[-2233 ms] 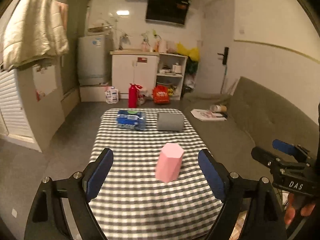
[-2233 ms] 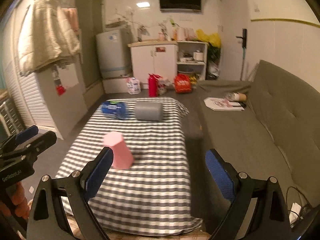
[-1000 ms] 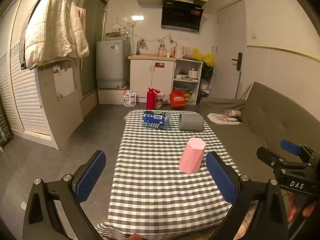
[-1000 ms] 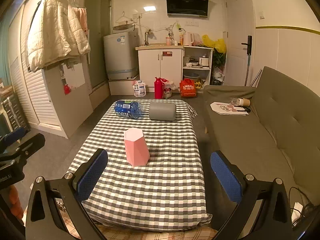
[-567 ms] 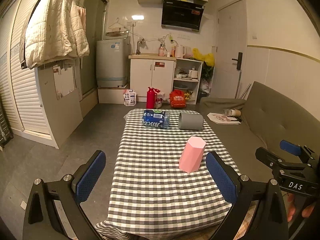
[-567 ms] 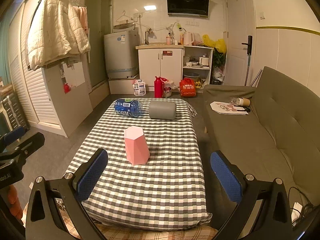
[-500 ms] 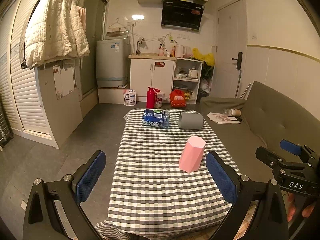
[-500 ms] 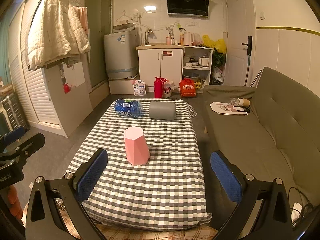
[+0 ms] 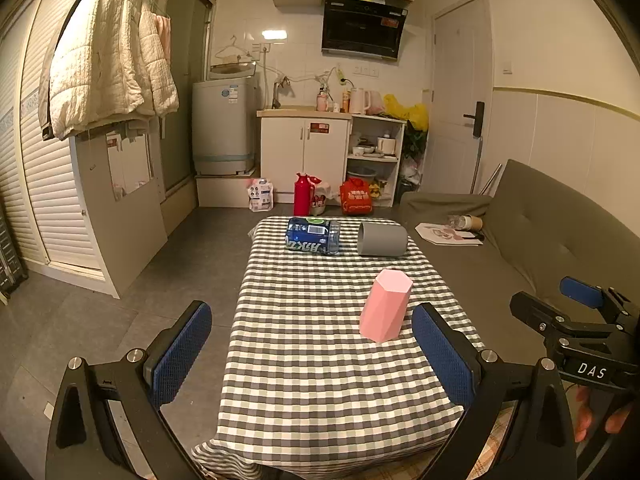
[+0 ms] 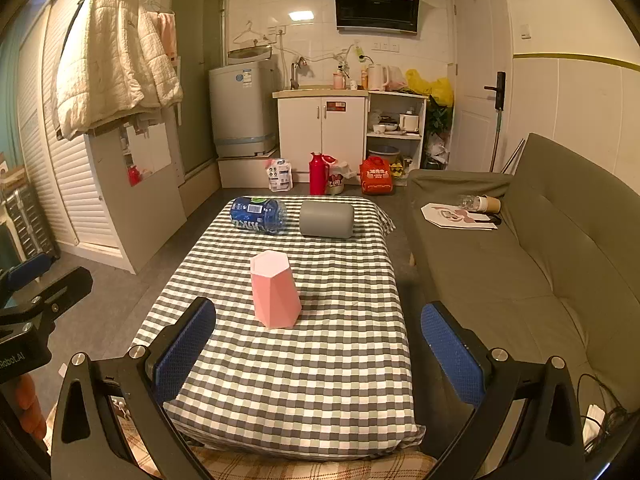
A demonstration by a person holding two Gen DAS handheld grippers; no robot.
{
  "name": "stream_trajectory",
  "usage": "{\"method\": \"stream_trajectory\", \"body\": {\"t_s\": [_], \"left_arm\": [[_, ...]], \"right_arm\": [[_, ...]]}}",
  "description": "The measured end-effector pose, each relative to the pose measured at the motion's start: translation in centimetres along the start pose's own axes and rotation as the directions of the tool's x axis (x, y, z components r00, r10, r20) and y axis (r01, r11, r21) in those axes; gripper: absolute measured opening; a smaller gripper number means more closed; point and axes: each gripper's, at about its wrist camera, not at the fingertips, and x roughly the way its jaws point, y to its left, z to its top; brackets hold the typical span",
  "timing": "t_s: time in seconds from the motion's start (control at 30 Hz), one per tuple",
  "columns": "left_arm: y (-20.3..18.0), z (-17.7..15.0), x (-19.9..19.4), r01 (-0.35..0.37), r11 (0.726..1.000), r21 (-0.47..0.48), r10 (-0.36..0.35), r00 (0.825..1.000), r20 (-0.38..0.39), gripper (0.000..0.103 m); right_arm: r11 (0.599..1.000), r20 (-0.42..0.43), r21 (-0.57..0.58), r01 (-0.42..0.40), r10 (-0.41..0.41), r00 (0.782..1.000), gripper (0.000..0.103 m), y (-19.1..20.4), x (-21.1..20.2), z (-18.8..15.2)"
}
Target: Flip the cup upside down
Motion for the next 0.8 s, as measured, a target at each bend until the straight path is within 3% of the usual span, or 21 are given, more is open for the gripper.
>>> {"method": "stream_trajectory", "body": {"t_s": [0.8], "left_arm": [[0.11, -0.26, 0.15, -0.022, 1.000, -0.001, 0.022, 1.000, 0.001, 0.103]], "right_arm": [[1.000, -0.008, -0.001, -0.001, 0.001, 1.000, 0.103, 0.07, 0.17, -0.54]]}}
